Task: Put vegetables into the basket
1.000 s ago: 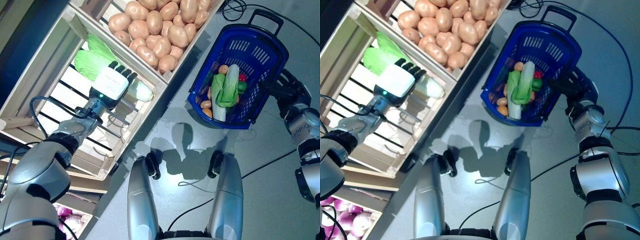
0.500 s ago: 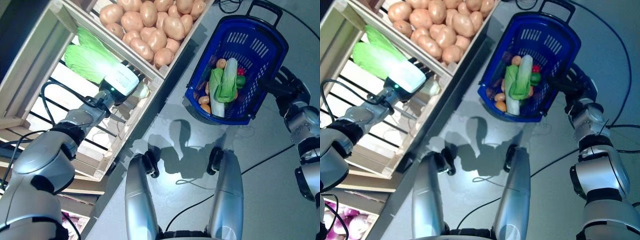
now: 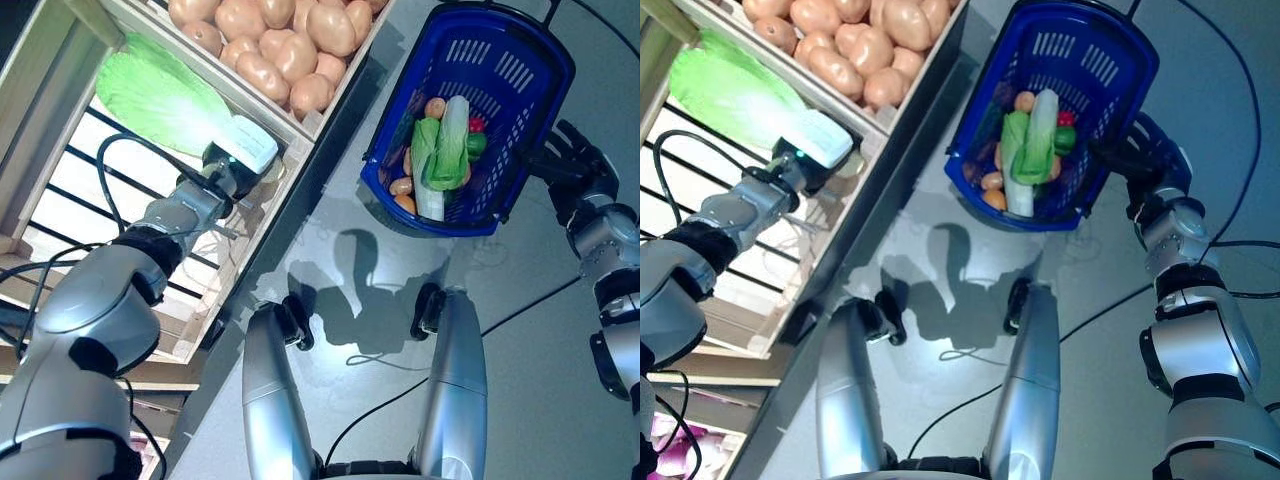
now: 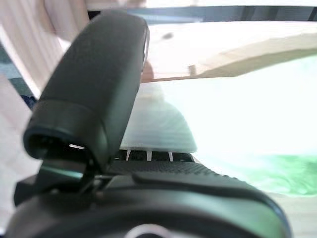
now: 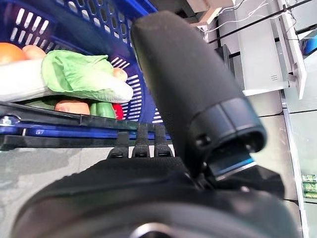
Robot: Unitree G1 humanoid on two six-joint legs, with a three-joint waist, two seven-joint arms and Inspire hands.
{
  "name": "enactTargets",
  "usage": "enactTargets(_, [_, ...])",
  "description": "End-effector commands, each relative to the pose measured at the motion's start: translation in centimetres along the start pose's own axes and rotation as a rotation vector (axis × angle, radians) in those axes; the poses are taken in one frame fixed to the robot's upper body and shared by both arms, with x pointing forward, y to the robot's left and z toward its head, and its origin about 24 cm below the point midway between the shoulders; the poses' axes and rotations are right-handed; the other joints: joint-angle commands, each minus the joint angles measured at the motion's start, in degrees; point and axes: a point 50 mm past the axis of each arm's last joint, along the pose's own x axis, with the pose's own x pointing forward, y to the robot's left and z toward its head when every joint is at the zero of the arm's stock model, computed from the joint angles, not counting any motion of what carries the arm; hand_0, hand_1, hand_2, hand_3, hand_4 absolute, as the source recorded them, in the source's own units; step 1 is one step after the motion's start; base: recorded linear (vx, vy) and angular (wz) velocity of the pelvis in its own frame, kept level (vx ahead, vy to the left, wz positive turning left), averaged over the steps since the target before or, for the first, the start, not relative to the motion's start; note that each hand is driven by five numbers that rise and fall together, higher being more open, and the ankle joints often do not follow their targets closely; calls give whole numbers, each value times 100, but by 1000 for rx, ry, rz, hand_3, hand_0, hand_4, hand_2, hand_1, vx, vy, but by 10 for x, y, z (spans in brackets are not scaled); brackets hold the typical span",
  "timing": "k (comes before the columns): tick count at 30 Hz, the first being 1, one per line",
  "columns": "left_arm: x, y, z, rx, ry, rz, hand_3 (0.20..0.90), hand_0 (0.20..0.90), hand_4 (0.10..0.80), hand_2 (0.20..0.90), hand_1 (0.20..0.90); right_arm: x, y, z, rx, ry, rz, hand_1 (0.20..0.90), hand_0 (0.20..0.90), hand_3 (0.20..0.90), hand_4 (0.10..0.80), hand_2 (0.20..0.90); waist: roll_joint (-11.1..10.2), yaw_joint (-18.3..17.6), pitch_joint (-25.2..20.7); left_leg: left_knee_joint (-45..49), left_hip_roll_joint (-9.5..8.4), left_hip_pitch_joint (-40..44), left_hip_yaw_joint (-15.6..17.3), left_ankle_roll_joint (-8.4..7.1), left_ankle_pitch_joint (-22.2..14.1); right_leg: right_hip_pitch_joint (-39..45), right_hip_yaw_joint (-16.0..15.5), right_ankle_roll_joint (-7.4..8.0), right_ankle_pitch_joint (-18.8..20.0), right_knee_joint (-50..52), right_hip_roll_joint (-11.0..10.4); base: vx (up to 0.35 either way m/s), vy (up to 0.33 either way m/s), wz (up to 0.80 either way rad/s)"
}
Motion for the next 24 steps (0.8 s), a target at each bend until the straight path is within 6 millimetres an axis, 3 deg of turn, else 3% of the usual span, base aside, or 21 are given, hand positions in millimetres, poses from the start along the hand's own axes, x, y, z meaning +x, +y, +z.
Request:
enactTargets(1, [-5, 13, -53, 3, 256, -87, 900, 900, 800, 900, 900, 5, 16, 50, 96, -212, 78, 900, 900, 900, 800, 900, -220, -69, -23, -32, 119, 51, -201, -410, -495, 319, 30, 290, 315, -398, -402, 0, 0, 0])
enactTargets(4, [-5, 10, -57, -18, 315, -118, 900, 900, 800, 900, 900, 6, 19, 51, 114, -216, 92, 900, 900, 900, 800, 900, -238, -68, -23, 3, 117, 11, -219, -392, -494, 286, 27, 287, 321, -373, -407, 0, 0, 0])
enactTargets(5, [-6, 9, -59, -21, 330, -118, 829, 829, 753, 829, 829, 6, 19, 52, 115, -218, 101, 900, 900, 900, 800, 900, -241, -68, -23, -17, 120, 28, -210, -391, -488, 301, 20, 288, 325, -390, -409, 0, 0, 0])
enactTargets(6, [-6, 9, -59, -21, 331, -116, 533, 533, 555, 533, 533, 6, 19, 52, 115, -219, 102, 900, 900, 900, 800, 900, -241, -67, -23, -22, 121, 31, -208, -391, -487, 304, 18, 288, 327, -394, -409, 0, 0, 0])
enactTargets(7, [-6, 10, -60, -28, 332, -100, 300, 300, 400, 300, 300, 6, 21, 53, 120, -224, 110, 900, 900, 900, 800, 900, -245, -62, -23, -23, 126, 37, -203, -388, -480, 315, 15, 281, 331, -401, -414, 0, 0, 0])
enactTargets(16, [-5, 25, -61, -54, 277, 70, 300, 300, 400, 300, 300, 5, 30, 52, 213, -249, 201, 900, 900, 900, 800, 900, -245, -35, -24, -172, 146, 361, -150, -371, -432, 653, -62, 238, 309, -504, -430, 0, 0, 0])
enactTargets(24, [-6, 32, -55, -30, 169, 170, 300, 300, 400, 300, 300, 4, 54, 43, 219, -229, 379, 900, 900, 900, 800, 900, -247, -15, -134, -592, 167, 1008, -54, -390, -319, 1258, -125, 188, 255, -751, -392, -4, -4, 4])
